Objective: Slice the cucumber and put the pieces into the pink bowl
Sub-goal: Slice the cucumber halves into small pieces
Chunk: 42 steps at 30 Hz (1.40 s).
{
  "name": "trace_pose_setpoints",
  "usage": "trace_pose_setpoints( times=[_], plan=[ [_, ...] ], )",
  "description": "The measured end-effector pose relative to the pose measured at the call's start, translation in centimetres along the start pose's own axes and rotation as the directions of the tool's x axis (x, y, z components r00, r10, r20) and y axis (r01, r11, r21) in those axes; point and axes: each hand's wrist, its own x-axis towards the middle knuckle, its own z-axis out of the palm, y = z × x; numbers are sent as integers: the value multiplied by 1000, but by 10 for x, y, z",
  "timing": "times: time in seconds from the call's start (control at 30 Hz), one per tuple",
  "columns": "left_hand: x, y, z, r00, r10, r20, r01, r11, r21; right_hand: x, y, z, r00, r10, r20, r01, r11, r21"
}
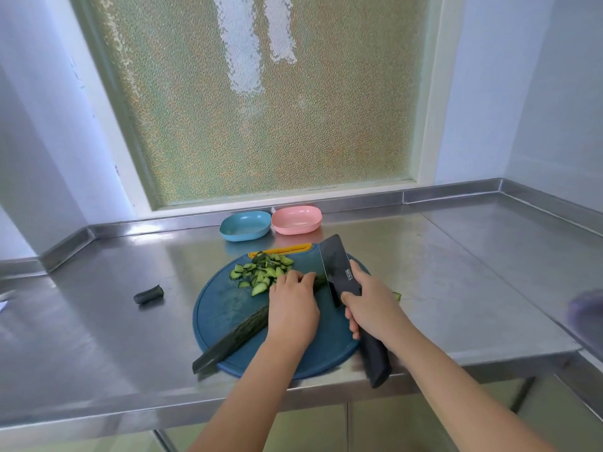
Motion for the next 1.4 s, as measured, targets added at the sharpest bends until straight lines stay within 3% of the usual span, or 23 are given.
trace_pose_setpoints(
  times=[0.47,0.83,0.9,1.07,1.23,1.4],
  plan=[
    [4,-5,3,999,27,35,-27,1000,13,3,-3,0,999,22,45,-18,996,-87],
    [2,-4,2,998,33,57,-36,997,64,16,-38,3,984,103,148,-23,885,-464],
    [0,-3,1,999,23,48,-26,998,66,18,-33,5,986,103,131,-37,899,-436],
    [0,-1,3,999,-13,33,12,1000,28,9,-5,1,998,37,60,-29,991,-131],
    [0,-3,4,1000,-13,20,12,1000,19,4,2,3,999,-15,-32,15,1000,-7],
    [0,-2,1,1000,-5,29,5,1000,10,3,3,1,998,-50,-26,51,999,9]
  ],
)
